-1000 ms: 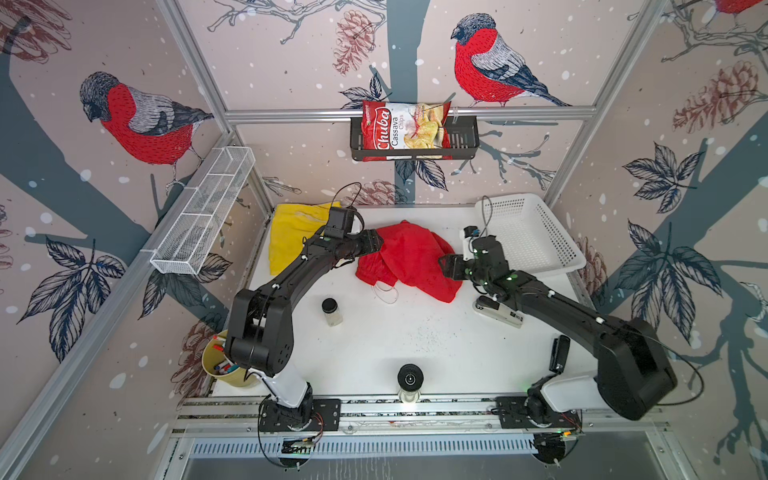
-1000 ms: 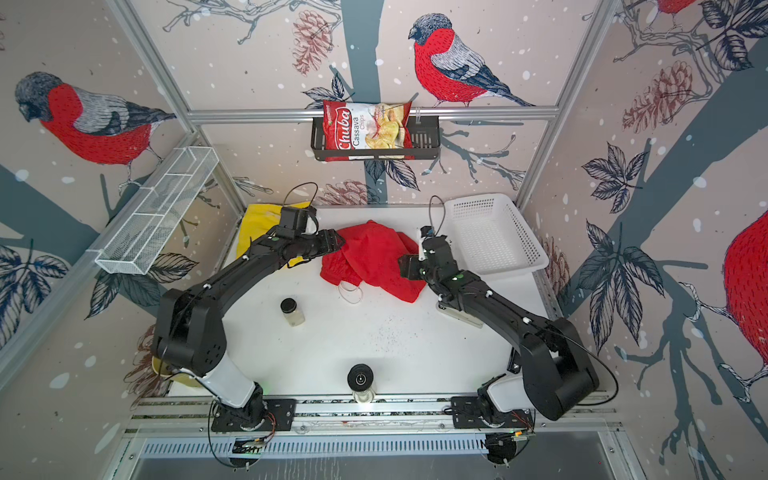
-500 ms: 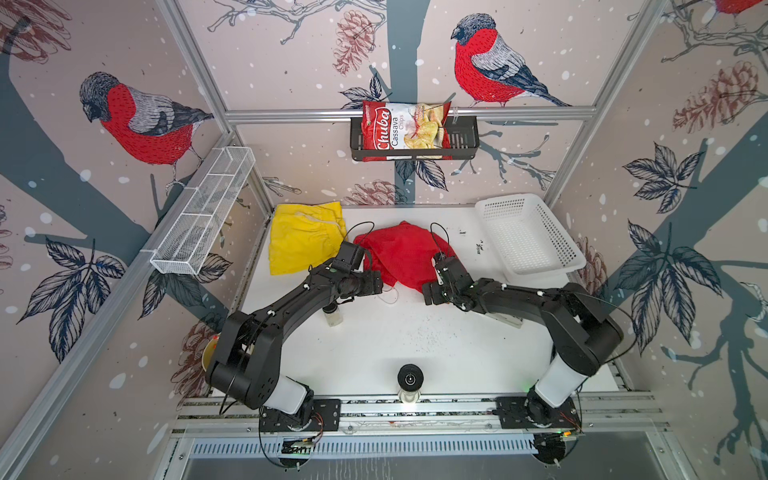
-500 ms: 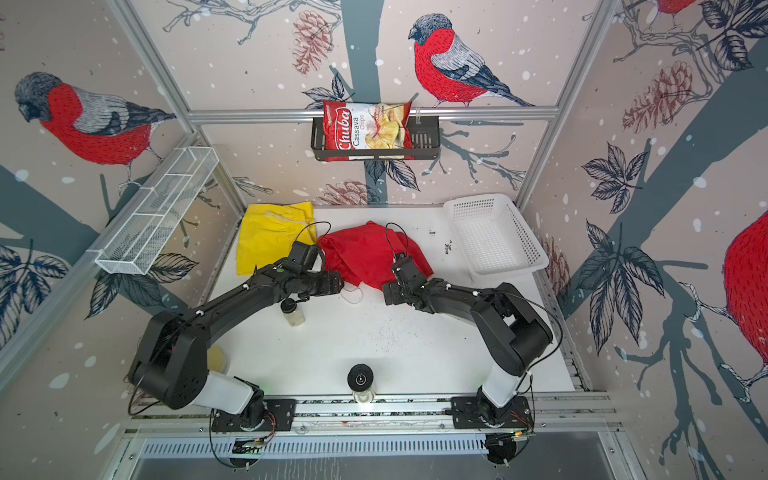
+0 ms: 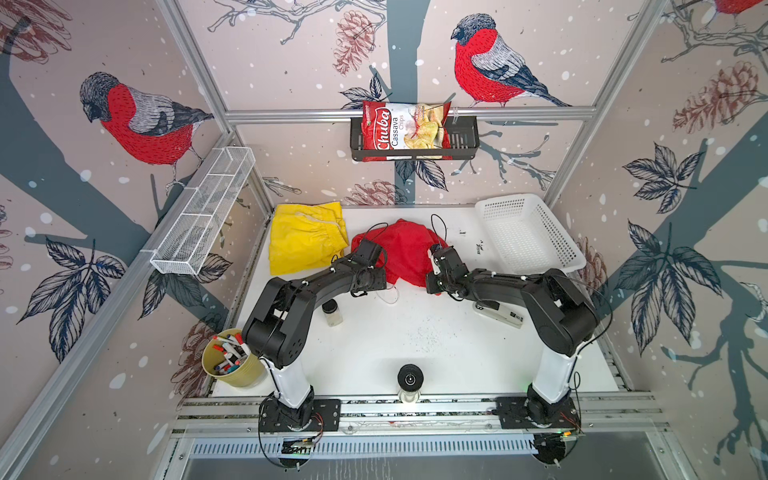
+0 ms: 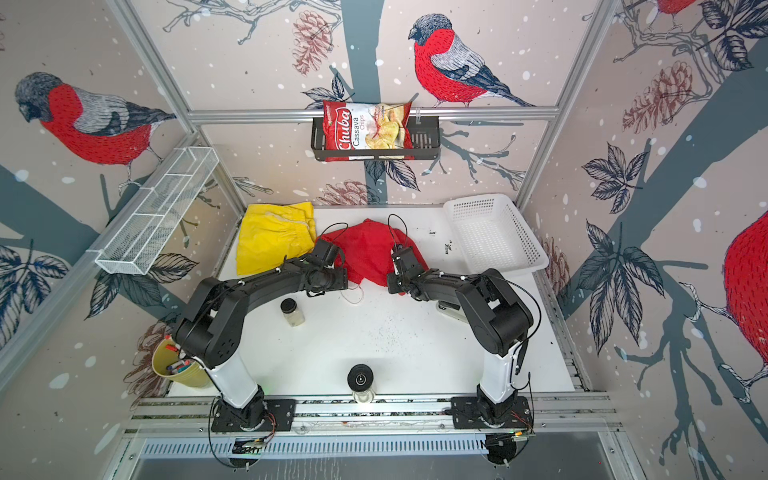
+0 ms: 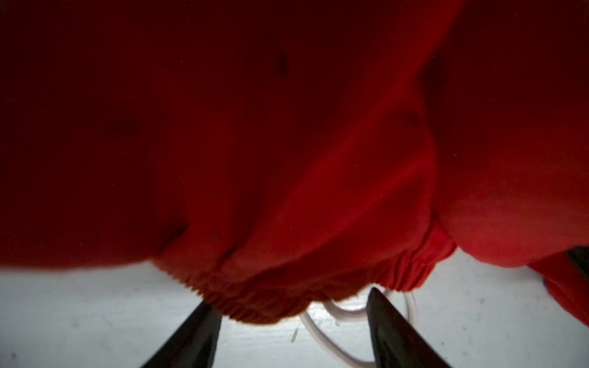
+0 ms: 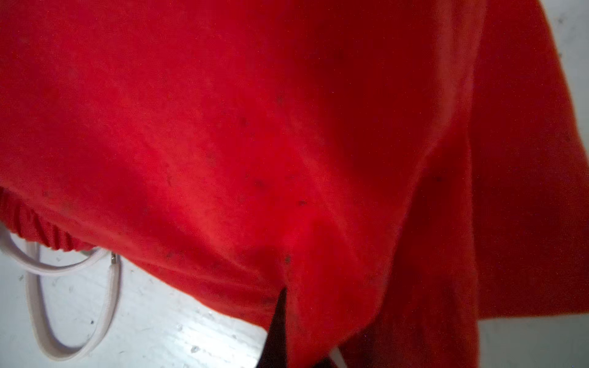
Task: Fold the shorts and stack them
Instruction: 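Grasp the red shorts' waistband corners with both grippers, then lift the red shorts with both grippers and spread them apart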
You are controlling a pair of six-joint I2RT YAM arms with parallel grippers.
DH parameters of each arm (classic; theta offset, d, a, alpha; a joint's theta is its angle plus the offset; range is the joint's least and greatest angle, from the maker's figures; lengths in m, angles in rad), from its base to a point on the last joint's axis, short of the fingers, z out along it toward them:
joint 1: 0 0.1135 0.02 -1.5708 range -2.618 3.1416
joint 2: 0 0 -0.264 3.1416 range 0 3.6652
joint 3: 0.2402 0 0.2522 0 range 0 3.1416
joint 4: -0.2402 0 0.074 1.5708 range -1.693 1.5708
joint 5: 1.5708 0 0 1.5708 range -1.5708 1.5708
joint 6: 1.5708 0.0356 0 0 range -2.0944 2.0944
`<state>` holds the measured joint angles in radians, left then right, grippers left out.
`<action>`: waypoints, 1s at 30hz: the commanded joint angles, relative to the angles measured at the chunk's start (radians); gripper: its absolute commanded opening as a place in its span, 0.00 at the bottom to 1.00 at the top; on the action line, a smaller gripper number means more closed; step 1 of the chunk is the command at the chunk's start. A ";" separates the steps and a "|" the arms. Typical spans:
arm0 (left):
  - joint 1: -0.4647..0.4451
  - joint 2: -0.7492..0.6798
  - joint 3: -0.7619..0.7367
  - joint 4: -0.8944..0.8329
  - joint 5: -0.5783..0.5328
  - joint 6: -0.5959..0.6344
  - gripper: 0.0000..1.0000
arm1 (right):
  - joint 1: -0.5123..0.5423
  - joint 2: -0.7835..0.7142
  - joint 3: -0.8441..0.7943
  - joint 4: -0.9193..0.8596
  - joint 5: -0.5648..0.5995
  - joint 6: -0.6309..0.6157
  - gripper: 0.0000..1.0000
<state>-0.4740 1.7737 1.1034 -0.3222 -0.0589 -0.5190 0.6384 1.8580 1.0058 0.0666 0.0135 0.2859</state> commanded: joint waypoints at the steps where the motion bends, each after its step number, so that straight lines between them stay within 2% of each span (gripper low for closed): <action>1: -0.002 0.025 0.042 0.014 -0.058 0.004 0.55 | -0.013 -0.023 -0.014 0.018 -0.025 -0.007 0.00; 6: -0.001 0.063 0.117 -0.021 -0.101 0.015 0.04 | -0.057 -0.091 -0.031 0.015 -0.047 -0.011 0.00; 7: -0.002 0.065 0.129 -0.031 -0.109 0.017 0.00 | -0.067 -0.105 -0.035 0.012 -0.053 -0.009 0.00; 10: -0.001 0.039 0.164 -0.076 -0.146 0.025 0.00 | -0.115 -0.166 -0.038 -0.005 -0.078 0.001 0.00; 13: 0.000 -0.028 0.196 -0.132 -0.210 0.035 0.00 | -0.157 -0.245 -0.030 -0.034 -0.051 0.012 0.00; 18: -0.001 -0.211 0.243 -0.191 -0.295 0.046 0.00 | -0.204 -0.434 -0.002 -0.056 -0.008 0.031 0.00; 25: -0.001 -0.483 0.302 -0.190 -0.315 0.075 0.00 | -0.205 -0.650 0.116 -0.122 0.079 0.019 0.00; 30: -0.001 -0.631 0.347 -0.193 -0.279 0.076 0.00 | -0.203 -0.843 0.141 -0.084 0.233 0.012 0.00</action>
<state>-0.4740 1.1877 1.4300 -0.5087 -0.3428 -0.4622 0.4358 1.0821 1.1297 -0.0395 0.1135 0.2966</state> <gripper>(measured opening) 0.075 0.062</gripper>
